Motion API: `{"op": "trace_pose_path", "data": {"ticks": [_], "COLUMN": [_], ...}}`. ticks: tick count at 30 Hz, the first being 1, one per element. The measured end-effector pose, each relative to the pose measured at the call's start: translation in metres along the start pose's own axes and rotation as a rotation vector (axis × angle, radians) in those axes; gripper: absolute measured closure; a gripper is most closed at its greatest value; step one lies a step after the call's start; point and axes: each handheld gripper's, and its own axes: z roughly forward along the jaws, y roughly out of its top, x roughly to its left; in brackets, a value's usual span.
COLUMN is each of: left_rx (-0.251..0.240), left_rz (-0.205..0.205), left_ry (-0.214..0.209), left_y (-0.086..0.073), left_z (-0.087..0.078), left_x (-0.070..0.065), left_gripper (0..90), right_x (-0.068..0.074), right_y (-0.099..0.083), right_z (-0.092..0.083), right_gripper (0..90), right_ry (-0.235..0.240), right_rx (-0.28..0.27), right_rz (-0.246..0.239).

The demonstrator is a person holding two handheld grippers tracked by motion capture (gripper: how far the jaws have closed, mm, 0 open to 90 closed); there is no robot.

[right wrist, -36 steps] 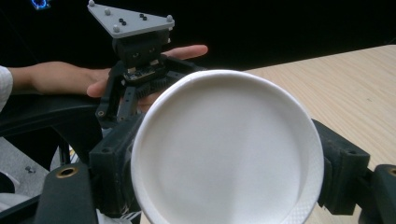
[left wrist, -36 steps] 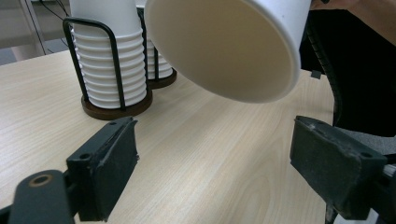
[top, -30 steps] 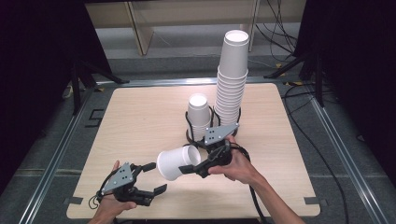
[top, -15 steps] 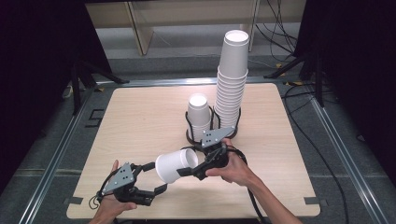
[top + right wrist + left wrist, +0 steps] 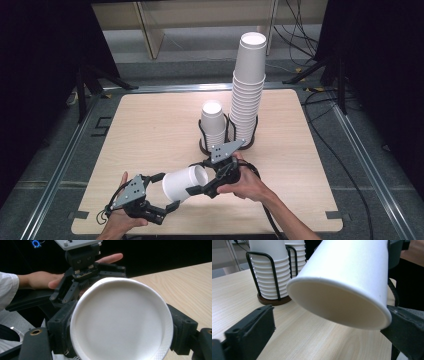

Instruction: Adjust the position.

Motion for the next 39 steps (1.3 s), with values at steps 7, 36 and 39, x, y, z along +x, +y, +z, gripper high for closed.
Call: {"op": "trace_pose_path", "data": {"ticks": [7,36,39], "left_rx": [-0.011,-0.034,-0.036], "left_rz": [0.027,0.045,0.055], "left_ry": [-0.025,-0.091,-0.093], "left_y": [0.000,0.005,0.006], "left_z": [-0.001,-0.004,-0.005], "left_x": [-0.002,-0.004,-0.003], "left_gripper": [0.2,11.3,11.9], "right_x": [0.002,0.002,0.001], "right_y": [-0.001,-0.002,-0.002], "right_z": [0.008,0.012,0.013], "right_gripper": [23.6,23.4,23.0], "right_ry": [0.033,0.094,0.092], "right_rx": [-0.004,-0.041,-0.053], "right_rz": [0.016,0.046,0.034]}}
